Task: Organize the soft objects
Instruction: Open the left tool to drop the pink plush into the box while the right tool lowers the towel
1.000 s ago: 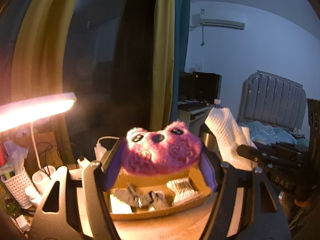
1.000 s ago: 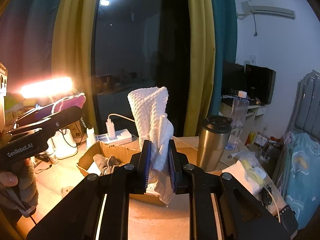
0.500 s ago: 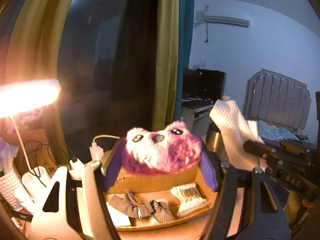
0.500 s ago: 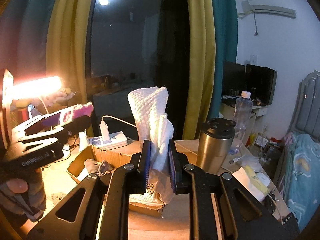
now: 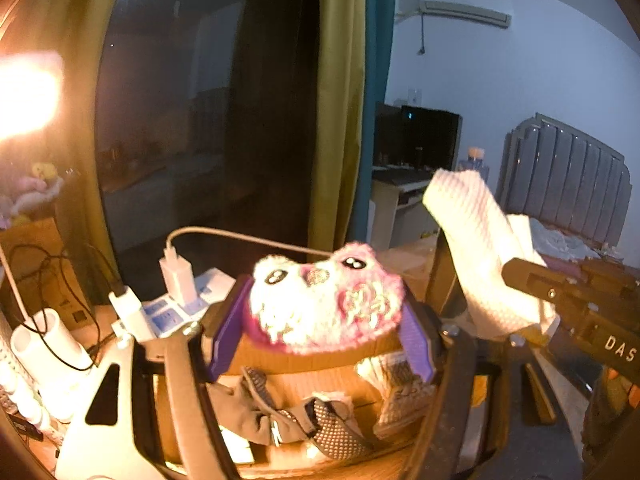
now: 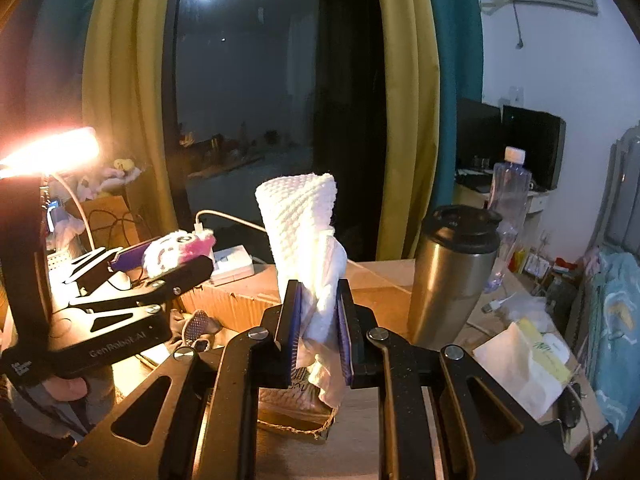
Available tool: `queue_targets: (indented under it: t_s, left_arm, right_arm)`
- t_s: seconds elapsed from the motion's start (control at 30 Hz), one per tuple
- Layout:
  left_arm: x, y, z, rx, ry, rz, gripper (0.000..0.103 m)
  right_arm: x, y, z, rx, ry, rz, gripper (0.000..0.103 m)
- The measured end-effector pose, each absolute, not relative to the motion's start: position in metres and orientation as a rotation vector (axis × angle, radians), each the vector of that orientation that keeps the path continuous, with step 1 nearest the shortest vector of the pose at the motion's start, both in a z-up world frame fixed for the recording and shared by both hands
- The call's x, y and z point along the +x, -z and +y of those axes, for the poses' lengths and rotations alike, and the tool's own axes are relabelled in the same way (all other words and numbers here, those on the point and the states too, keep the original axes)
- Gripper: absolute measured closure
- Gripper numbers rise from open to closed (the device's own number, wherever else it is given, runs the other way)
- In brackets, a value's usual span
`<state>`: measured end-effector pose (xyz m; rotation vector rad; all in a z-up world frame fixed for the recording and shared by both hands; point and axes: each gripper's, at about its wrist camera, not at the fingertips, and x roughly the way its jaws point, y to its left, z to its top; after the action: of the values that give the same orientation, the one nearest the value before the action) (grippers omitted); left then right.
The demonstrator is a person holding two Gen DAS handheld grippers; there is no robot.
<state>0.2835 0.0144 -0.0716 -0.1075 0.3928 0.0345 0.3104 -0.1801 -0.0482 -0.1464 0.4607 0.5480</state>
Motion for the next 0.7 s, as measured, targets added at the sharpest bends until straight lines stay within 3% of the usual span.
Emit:
queue_targets:
  t_s: [0.4,0.53,0.7]
  left_arm:
    - [0.315,0.109,0.006,-0.118,-0.002,0.548,0.029]
    - [0.313,0.110,0.005,-0.116,-0.006,0.549,0.021]
    - [0.307,0.102,0.009,-0.125,-0.017,0.532,0.021]
  right_arm:
    - [0.326,0.081,-0.177,-0.141,-0.566,0.537,0.085]
    - [0.329,0.088,-0.177,-0.133,-0.568,0.560,0.085]
    - [0.329,0.097,-0.172,-0.149,-0.581,0.594,0.085]
